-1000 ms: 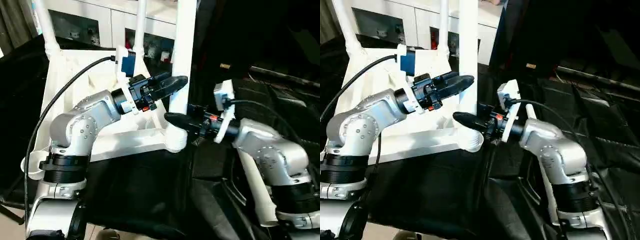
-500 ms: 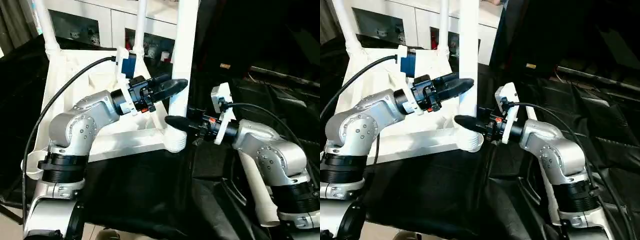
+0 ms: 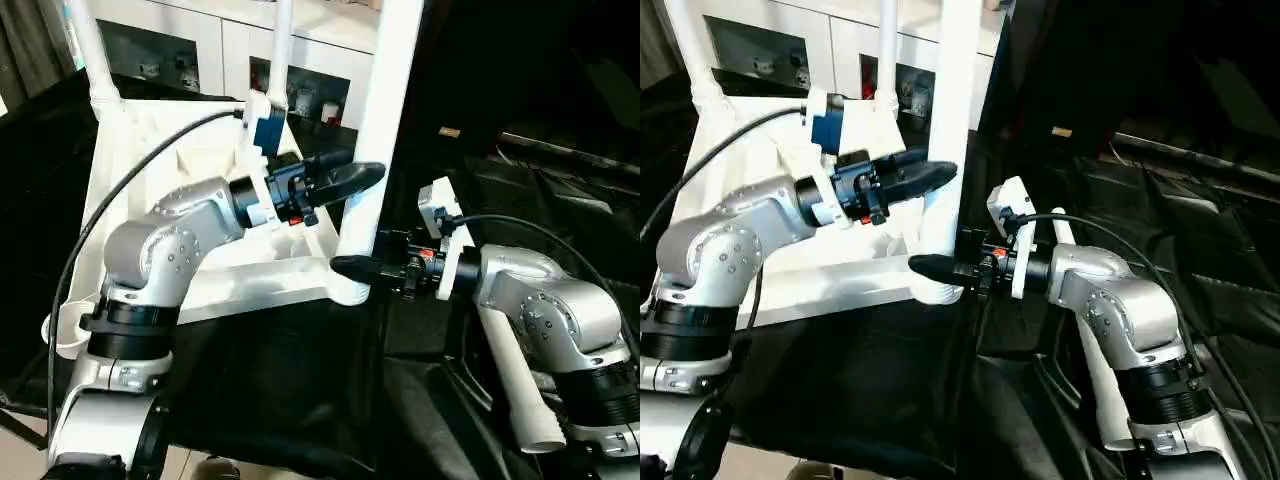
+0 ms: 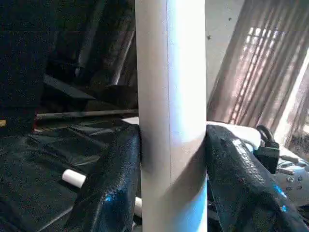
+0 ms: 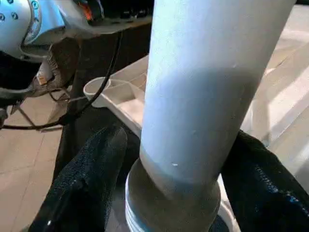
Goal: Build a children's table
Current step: Insert table leg to table base
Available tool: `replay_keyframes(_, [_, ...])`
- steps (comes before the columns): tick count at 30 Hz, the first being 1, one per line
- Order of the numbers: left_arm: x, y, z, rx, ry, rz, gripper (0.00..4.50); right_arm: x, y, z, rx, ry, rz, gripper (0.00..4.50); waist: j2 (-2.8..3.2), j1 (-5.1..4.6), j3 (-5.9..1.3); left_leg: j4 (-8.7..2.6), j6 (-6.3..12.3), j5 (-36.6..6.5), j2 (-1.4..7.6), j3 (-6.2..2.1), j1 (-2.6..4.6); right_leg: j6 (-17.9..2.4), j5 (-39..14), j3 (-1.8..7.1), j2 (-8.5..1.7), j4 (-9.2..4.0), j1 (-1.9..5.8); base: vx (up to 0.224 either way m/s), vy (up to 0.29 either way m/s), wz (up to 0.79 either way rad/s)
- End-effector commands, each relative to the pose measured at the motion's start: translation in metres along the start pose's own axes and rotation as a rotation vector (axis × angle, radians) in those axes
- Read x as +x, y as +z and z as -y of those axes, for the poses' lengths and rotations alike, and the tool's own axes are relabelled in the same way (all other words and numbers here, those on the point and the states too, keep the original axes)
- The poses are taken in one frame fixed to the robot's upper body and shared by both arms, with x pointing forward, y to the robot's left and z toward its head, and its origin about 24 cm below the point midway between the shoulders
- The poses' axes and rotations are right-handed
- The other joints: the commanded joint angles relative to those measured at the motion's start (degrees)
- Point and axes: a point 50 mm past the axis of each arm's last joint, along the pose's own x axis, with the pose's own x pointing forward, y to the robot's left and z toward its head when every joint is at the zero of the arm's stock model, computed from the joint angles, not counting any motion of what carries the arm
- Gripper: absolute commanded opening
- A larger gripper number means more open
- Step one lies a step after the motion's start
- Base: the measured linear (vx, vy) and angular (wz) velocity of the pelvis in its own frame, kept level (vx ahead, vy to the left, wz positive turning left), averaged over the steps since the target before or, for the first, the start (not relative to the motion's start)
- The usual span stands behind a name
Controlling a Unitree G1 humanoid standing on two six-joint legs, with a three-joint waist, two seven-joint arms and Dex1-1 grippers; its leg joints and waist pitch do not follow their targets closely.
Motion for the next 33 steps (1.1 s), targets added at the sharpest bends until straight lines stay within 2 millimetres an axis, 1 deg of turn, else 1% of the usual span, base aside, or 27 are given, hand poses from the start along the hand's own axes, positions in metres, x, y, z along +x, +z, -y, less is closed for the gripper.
replay_keyframes(1, [0.0056,0.0048,0.0031,0.032,-0.027,-0.003,1.81,-0.0016,0.0017,0.0027,0.007,-0.005,-0.015,3.08,0.89,0.11,-3.97,-4.33,-3.91,-14.7,0.01,0.44,1.11,-7.9,-15.2,1.24,-1.83,-4.16,2.56,0.000,0.000,0.00])
replay_keyframes(4, [0.0062,0.0046,0.0048,0.033,-0.041,-0.007,1.81,-0.0019,0.0025,0.0045,0.017,-0.012,-0.003,3.08,1.01,0.10,-3.99,-4.33,-4.06,-14.8,0.02,0.42,1.15,-8.1,-15.3,1.23,-1.85,-4.16,2.53,0.000,0.000,0.00])
replay_keyframes(11, [0.0065,0.0026,0.0048,0.039,-0.037,-0.013,1.81,-0.0011,0.0085,0.0028,0.063,0.021,0.062,3.08,0.99,0.09,-4.04,-4.31,-3.96,-14.8,0.01,0.42,1.13,-8.4,-14.8,1.22,-1.85,-4.08,2.59,0.000,0.000,0.00])
replay_keyframes(15, [0.0066,0.0023,0.0048,0.040,-0.037,-0.013,1.81,-0.0012,0.0086,0.0020,0.075,0.033,0.067,3.08,1.03,0.15,-4.02,-4.34,-4.08,-14.5,0.01,0.44,1.12,-8.4,-14.3,1.22,-1.82,-4.05,2.61,0.000,0.000,0.00])
replay_keyframes(16, [0.0067,0.0021,0.0049,0.040,-0.038,-0.013,1.81,-0.0016,0.0083,0.0015,0.079,0.037,0.067,3.08,1.14,0.13,-4.03,-4.34,-4.17,-14.5,0.01,0.43,1.15,-8.4,-14.4,1.22,-1.81,-4.04,2.62,0.000,0.000,0.00])
replay_keyframes(19, [0.0071,0.0019,0.0051,0.040,-0.039,-0.013,1.81,-0.0023,0.0078,0.0011,0.083,0.042,0.063,3.08,0.97,0.12,-4.01,-4.35,-4.19,-14.6,0.00,0.45,1.12,-8.3,-14.5,1.21,-1.81,-4.10,2.62,0.000,0.000,0.00])
replay_keyframes(25, [0.0076,0.0016,0.0051,0.042,-0.038,-0.011,1.81,-0.0029,0.0077,0.0017,0.087,0.038,0.059,3.08,0.99,0.11,-4.04,-4.33,-4.19,-14.4,0.02,0.45,1.15,-8.3,-14.5,1.21,-1.84,-4.08,2.59,0.000,0.000,0.00])
replay_keyframes(27, [0.0079,0.0015,0.0057,0.042,-0.040,-0.010,1.81,-0.0027,0.0074,0.0019,0.091,0.037,0.058,2.81,0.77,0.11,-4.05,-4.28,-4.10,-14.1,-0.02,0.48,1.06,-8.2,-14.5,1.22,-1.82,-4.08,2.66,0.000,0.000,0.00])
replay_keyframes(29, [0.0081,0.0017,0.0064,0.040,-0.043,-0.008,1.81,-0.0027,0.0071,0.0020,0.095,0.036,0.056,2.74,0.86,0.14,-4.05,-4.29,-4.08,-13.8,0.00,0.47,1.06,-8.2,-14.4,1.23,-1.86,-4.03,2.65,0.000,0.000,0.00])
replay_keyframes(30, [0.0081,0.0016,0.0066,0.040,-0.044,-0.008,1.81,-0.0028,0.0070,0.0021,0.097,0.036,0.056,2.65,0.73,0.13,-4.04,-4.27,-4.04,-13.7,-0.01,0.50,1.04,-8.2,-14.4,1.22,-1.86,-4.07,2.68,0.000,0.000,0.00])
replay_keyframes(33, [0.0082,0.0016,0.0067,0.041,-0.045,-0.009,1.81,-0.0028,0.0070,0.0026,0.099,0.032,0.056,2.38,0.84,0.13,-4.01,-4.31,-4.08,-14.0,0.00,0.48,1.09,-8.1,-14.8,1.21,-1.86,-4.10,2.60,0.000,0.000,0.00])
